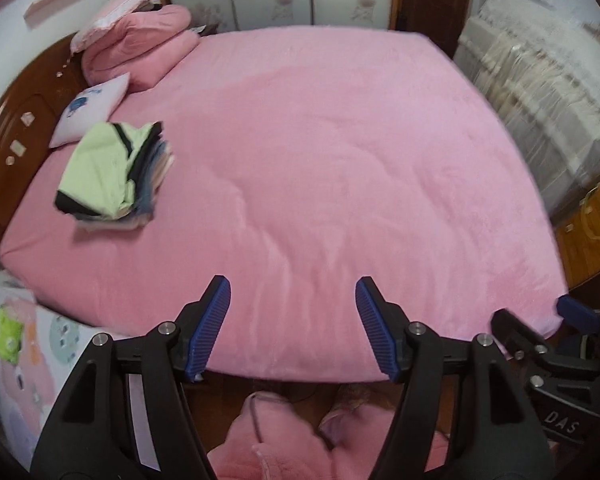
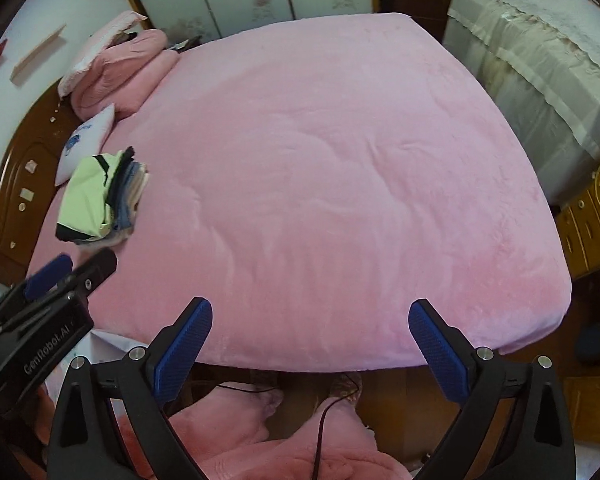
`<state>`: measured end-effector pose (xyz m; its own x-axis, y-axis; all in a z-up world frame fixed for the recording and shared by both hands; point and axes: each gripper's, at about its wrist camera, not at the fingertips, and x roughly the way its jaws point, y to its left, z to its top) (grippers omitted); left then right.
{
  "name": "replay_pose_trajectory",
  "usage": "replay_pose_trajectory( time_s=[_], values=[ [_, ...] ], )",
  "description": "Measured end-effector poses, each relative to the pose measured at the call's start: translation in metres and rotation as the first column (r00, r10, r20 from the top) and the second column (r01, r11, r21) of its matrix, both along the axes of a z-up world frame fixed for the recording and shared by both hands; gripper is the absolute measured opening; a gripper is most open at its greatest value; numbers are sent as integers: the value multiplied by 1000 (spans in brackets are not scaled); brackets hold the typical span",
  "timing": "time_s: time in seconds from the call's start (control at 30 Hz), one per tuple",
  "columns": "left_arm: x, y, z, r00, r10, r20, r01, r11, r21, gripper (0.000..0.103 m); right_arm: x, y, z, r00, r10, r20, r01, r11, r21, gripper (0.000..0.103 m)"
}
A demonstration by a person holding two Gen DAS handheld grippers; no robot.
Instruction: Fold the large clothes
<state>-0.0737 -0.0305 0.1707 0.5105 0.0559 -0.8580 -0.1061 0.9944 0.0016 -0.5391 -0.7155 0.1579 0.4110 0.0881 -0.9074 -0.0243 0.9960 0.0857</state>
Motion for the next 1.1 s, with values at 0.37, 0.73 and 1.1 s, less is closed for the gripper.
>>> replay_pose_trajectory(
  time_s=[0.37, 0.73, 1.1],
  values=[
    [-5, 14, -70, 991, 25, -134, -31, 999, -37, 62, -21, 2, -50, 997, 22, -71, -27, 997, -72, 100],
    [-7, 31, -85, 985, 43, -169, -49, 998, -32, 76, -1, 1, -79, 994, 51, -92, -62, 991, -122, 102],
    [-4, 33, -65, 992, 54, -113, -54, 999, 3, 102, -2, 24, -55, 997, 82, -6, -82, 983, -162, 103]
  ],
)
